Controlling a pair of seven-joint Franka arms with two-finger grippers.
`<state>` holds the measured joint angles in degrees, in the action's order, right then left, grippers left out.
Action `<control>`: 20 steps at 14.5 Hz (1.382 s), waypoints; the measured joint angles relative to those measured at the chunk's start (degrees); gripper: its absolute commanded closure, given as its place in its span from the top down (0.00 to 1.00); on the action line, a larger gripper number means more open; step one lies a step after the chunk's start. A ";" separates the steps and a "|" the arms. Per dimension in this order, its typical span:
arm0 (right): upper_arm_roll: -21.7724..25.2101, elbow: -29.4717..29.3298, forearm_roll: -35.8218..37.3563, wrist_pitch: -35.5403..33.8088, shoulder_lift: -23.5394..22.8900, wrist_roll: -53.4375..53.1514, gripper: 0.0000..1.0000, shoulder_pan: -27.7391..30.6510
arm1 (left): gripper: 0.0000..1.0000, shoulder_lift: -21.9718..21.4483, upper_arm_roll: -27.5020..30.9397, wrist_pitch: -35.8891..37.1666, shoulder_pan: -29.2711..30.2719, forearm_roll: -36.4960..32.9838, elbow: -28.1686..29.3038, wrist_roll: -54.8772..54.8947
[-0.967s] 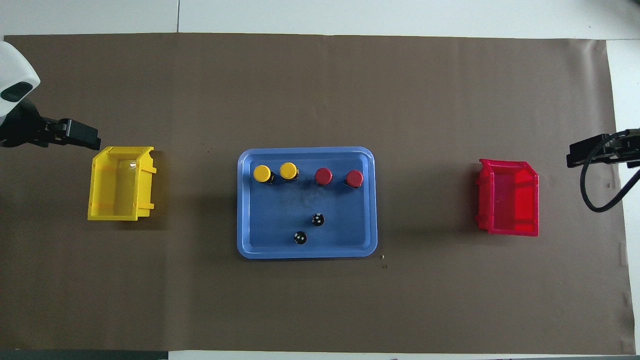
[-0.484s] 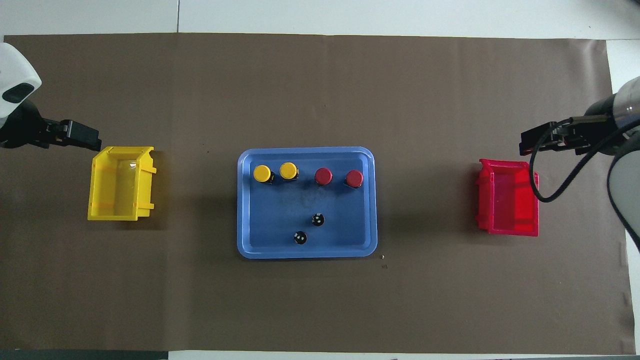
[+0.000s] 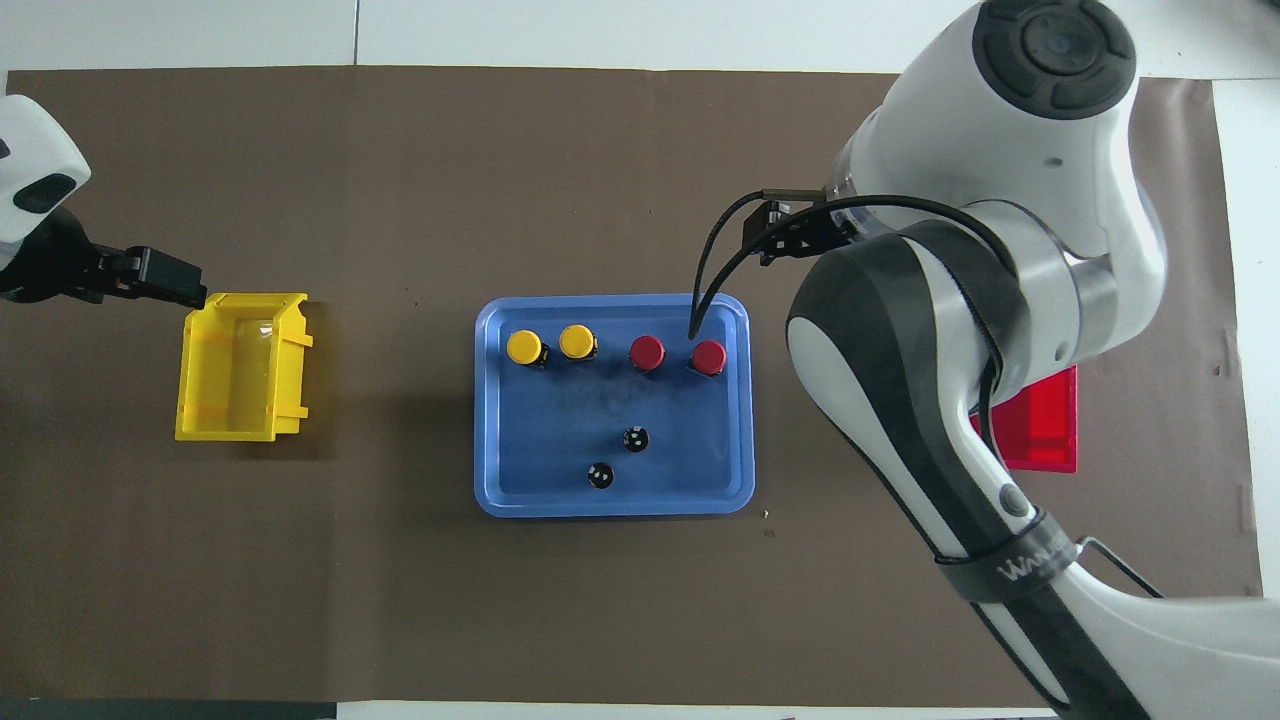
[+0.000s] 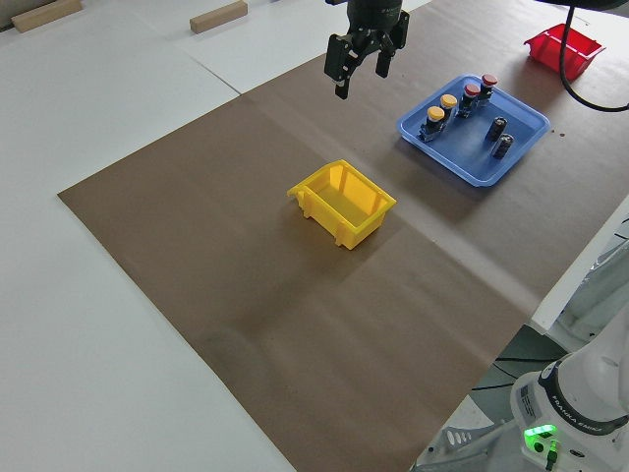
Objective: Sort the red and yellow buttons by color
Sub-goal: 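Reach the right gripper to the red button farthest along the tray and grasp it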
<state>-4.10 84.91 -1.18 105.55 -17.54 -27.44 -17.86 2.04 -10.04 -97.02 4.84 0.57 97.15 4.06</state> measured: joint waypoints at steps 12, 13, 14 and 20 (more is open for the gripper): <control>0.03 13.86 0.27 16.42 -5.11 -3.56 0.86 -5.13 | 1.00 -2.89 -0.27 0.01 0.00 0.00 2.26 0.21; 0.00 14.32 0.27 16.44 -4.81 -3.56 0.83 -5.27 | 1.00 -2.98 -0.26 0.01 0.00 0.00 2.44 0.21; -0.02 14.61 0.26 16.44 -4.56 -3.56 0.82 -5.59 | 1.00 -3.03 -0.26 0.00 0.00 0.00 2.52 0.21; -0.02 16.75 0.26 17.19 -3.71 -3.57 0.72 -6.58 | 1.00 -3.35 -0.26 -0.25 0.01 0.00 3.52 0.21</control>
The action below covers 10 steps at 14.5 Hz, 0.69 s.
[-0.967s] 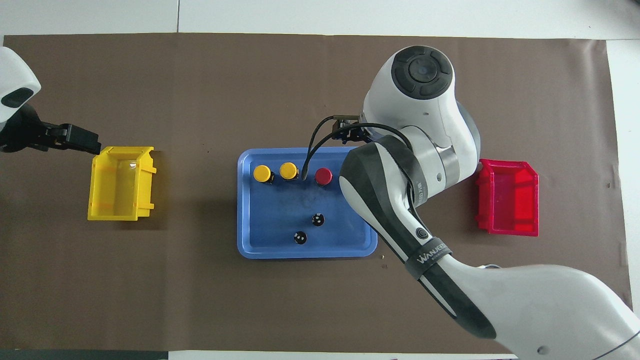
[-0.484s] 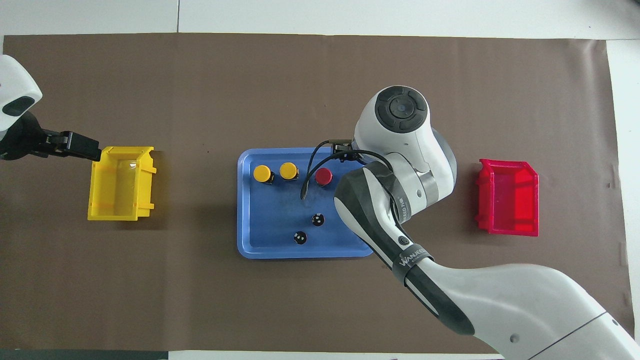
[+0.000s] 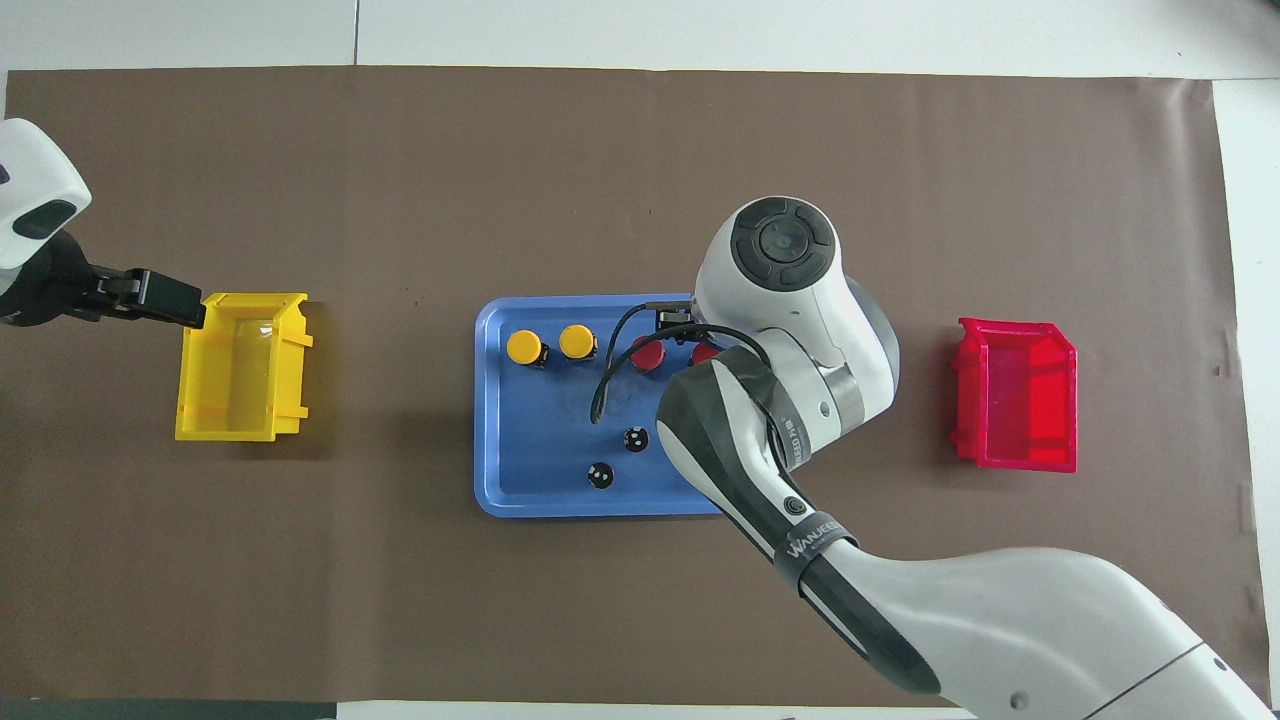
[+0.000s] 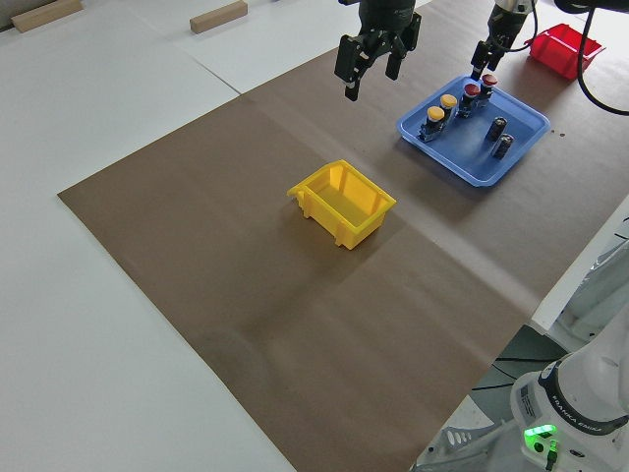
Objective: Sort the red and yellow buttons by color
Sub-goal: 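Reach the right gripper to the red button farthest along the tray and grasp it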
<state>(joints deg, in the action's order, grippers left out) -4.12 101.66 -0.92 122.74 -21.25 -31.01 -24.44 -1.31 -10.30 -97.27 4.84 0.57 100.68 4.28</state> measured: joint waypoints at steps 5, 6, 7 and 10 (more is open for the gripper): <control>-0.09 1.02 0.00 0.14 0.36 0.00 0.70 -0.03 | 1.00 -0.49 0.00 -0.28 0.00 0.00 0.82 0.00; -0.17 1.15 0.00 0.15 0.42 0.00 0.69 -0.16 | 1.00 -0.53 0.00 -0.44 0.00 0.00 0.92 0.00; -0.26 1.27 0.00 0.15 0.49 0.00 0.67 -0.35 | 1.00 -0.54 0.00 -0.67 0.00 0.00 0.98 0.00; -0.28 1.57 0.00 0.15 0.62 0.00 0.60 -0.76 | 1.00 -0.55 0.00 -0.83 0.00 0.00 1.01 0.00</control>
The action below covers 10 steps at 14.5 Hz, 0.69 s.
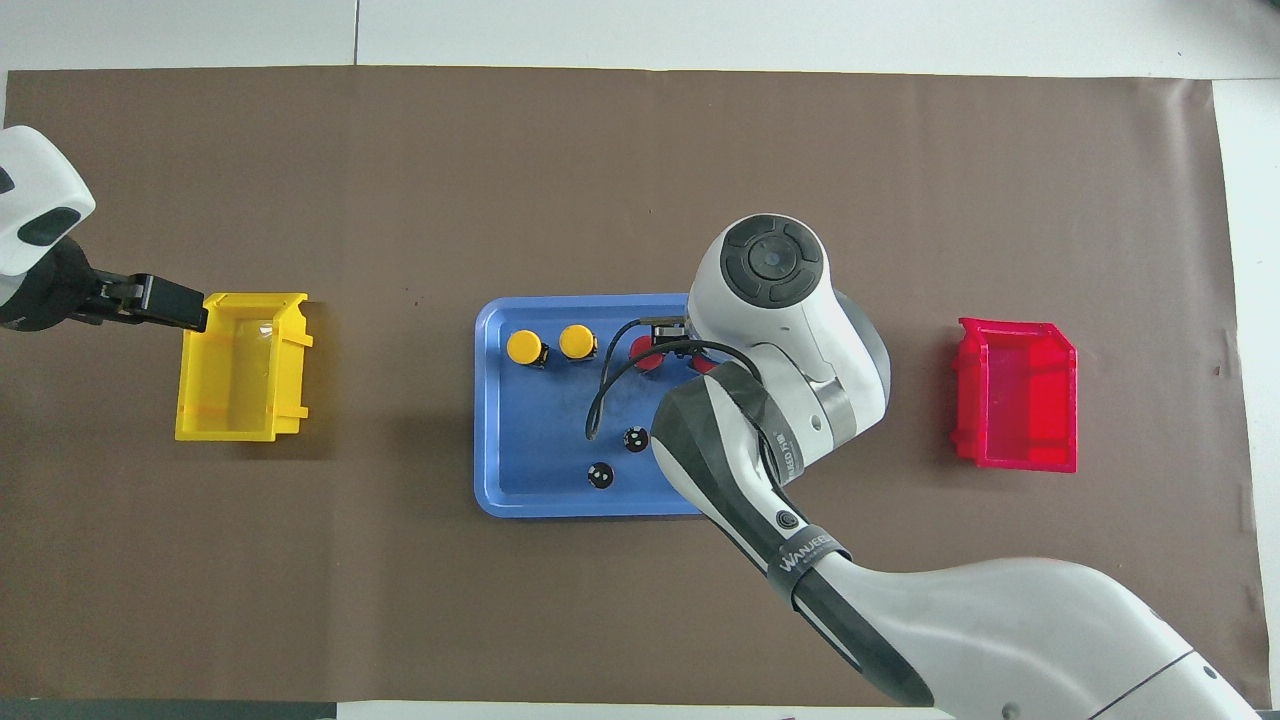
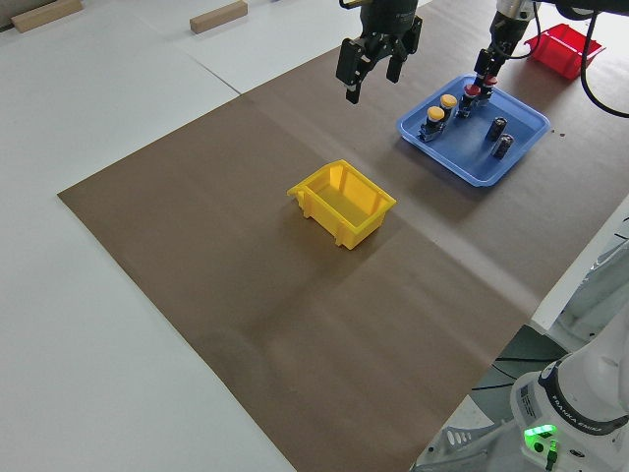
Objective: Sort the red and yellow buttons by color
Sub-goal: 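Reach the right gripper to the red button farthest along the tray and grasp it, then carry the red button to the red bin while the left gripper grasps a yellow button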
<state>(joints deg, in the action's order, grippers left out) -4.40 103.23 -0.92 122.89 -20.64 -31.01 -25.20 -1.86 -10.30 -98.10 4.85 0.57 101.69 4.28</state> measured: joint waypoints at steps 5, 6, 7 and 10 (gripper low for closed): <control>0.00 0.18 -0.01 0.00 0.07 0.00 0.26 0.01 | 1.00 0.00 0.00 -0.05 0.00 0.00 0.01 0.00; 0.01 0.18 -0.02 0.00 0.08 0.00 0.20 0.02 | 1.00 0.00 -0.01 -0.06 0.00 0.00 0.01 0.00; 0.01 0.18 -0.03 0.00 0.11 0.00 0.20 0.03 | 1.00 0.00 -0.06 -0.06 -0.06 0.00 0.02 0.00; 0.35 -0.84 -0.03 -1.49 0.90 0.05 0.19 1.08 | 0.99 -0.19 -0.77 -0.09 -3.00 0.10 0.04 -4.78</control>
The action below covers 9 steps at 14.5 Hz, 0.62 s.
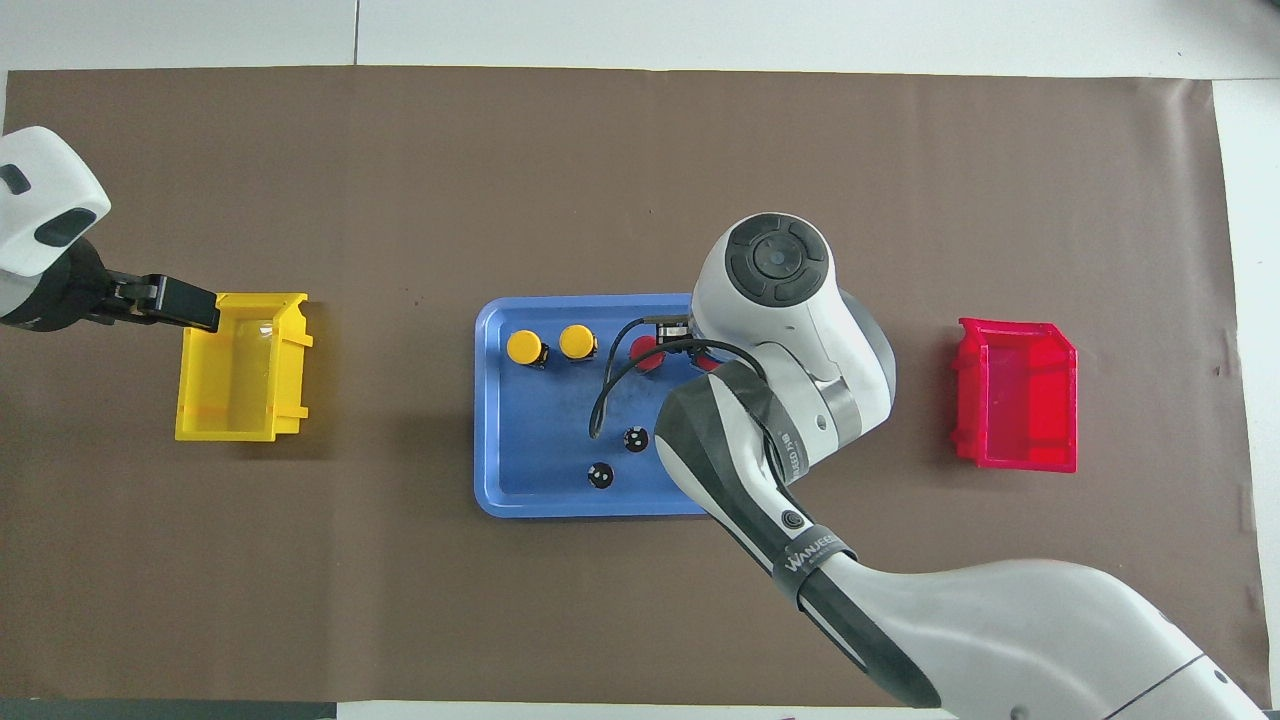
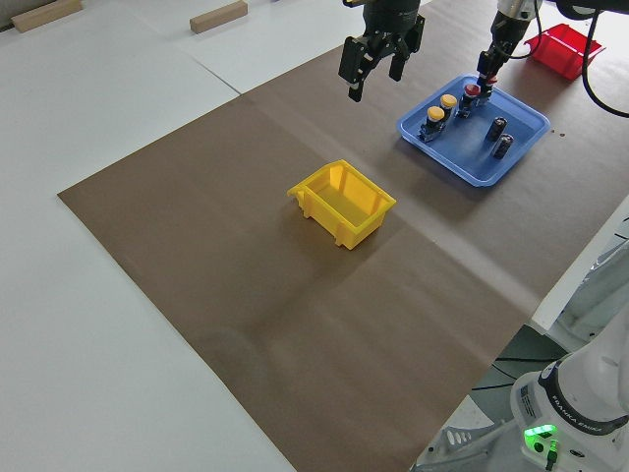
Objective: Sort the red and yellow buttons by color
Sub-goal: 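Carry the red button to the red bin while the left gripper grasps a yellow button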
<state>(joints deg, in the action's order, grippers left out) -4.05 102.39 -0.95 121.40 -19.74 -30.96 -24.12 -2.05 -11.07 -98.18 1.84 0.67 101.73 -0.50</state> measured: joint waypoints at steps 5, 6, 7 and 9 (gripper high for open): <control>0.26 -8.79 -0.09 -15.69 5.37 7.92 0.19 8.40 | 1.00 1.41 -0.97 -5.63 -16.25 0.01 1.51 -14.87; 0.34 -9.25 -0.10 -18.80 7.25 12.01 0.19 11.44 | 0.99 2.73 -1.04 -7.80 -18.57 0.01 2.09 -16.89; 0.41 -9.24 -0.11 -21.80 9.11 16.56 0.19 14.85 | 0.99 4.31 -1.04 -10.10 -20.33 0.01 2.54 -18.08; 0.55 -8.03 -0.18 -25.98 12.44 25.83 0.19 21.41 | 0.99 7.96 -1.00 -14.38 -21.51 0.01 3.10 -18.71</control>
<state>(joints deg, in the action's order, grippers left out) -3.50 94.36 -1.13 95.42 -7.30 -5.13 -2.71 5.91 -12.07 -112.56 -19.67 0.68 104.83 -19.21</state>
